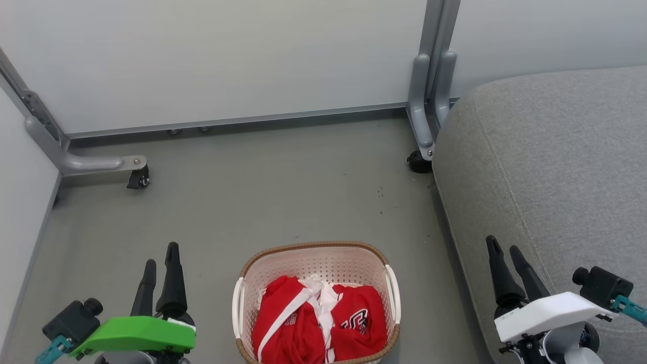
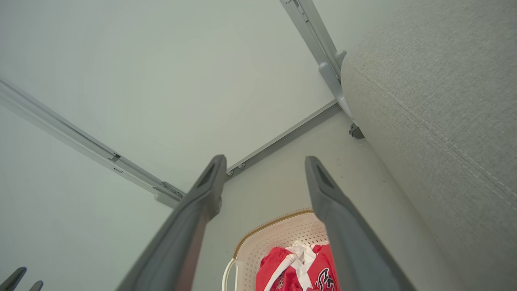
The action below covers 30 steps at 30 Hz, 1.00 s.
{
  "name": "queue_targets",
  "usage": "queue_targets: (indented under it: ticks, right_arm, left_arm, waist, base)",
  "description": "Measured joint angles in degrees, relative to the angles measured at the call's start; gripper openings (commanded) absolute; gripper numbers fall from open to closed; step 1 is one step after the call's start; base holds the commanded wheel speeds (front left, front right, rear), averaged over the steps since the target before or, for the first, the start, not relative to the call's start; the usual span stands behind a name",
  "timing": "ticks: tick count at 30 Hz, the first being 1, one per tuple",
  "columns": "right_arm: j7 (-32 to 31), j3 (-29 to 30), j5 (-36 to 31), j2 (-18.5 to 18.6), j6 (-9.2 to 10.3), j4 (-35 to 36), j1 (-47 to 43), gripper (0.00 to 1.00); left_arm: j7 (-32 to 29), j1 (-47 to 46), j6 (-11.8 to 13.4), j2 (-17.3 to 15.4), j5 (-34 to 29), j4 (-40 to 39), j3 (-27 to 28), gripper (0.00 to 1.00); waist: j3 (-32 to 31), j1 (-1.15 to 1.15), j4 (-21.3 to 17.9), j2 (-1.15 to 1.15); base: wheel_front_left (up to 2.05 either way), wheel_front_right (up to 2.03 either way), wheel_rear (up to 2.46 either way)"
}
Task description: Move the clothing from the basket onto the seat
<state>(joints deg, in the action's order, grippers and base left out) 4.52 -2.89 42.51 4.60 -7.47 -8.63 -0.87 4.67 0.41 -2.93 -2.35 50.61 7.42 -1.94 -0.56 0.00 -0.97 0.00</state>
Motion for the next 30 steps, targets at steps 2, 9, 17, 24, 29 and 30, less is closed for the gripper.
queue_targets:
  ticks: [2,9,17,24,29,30]
  right_arm:
    - [0.4,-0.1,-1.5,0.0,0.01,0.3,-0.1,1.00]
    - [1.7,-1.0,-6.7,0.0,0.00,1.0,-0.3,1.00]
    - [2.9,-1.7,-12.5,0.2,0.00,1.9,-1.2,1.00]
    - [3.9,-1.8,-17.1,0.2,0.00,2.9,-1.5,1.00]
    - [4.7,-2.0,-20.1,0.2,0.00,3.5,-1.7,1.00]
    - [4.8,-2.0,-20.6,0.2,0.00,3.6,-1.9,1.00]
  left_arm:
    - [0.3,0.1,0.3,0.0,-1.3,-0.3,-0.2,1.00]
    - [1.5,0.5,0.5,0.0,-5.5,-1.3,-1.1,1.00]
    - [2.8,1.1,1.0,-0.1,-10.8,-1.9,-2.0,1.00]
    - [3.9,1.4,1.4,-0.1,-15.6,-2.7,-3.0,1.00]
    - [4.6,1.8,1.8,-0.1,-18.9,-3.4,-3.6,1.00]
    - [4.7,1.9,1.8,-0.1,-19.3,-3.4,-3.7,1.00]
  waist:
    - [-0.1,0.00,0.0,0.00]
    - [-0.2,0.00,-0.2,0.00]
    - [-0.3,0.00,-0.3,0.00]
    - [-0.4,0.00,-0.4,0.00]
    - [-0.4,0.00,-0.6,0.00]
    - [-0.4,0.00,-0.6,0.00]
  base:
    - [0.00,0.00,0.00]
    - [0.00,0.00,0.00]
    - [0.00,0.00,0.00]
    - [0.00,0.00,0.00]
    - [0.00,0.00,0.00]
    - [0.00,0.00,0.00]
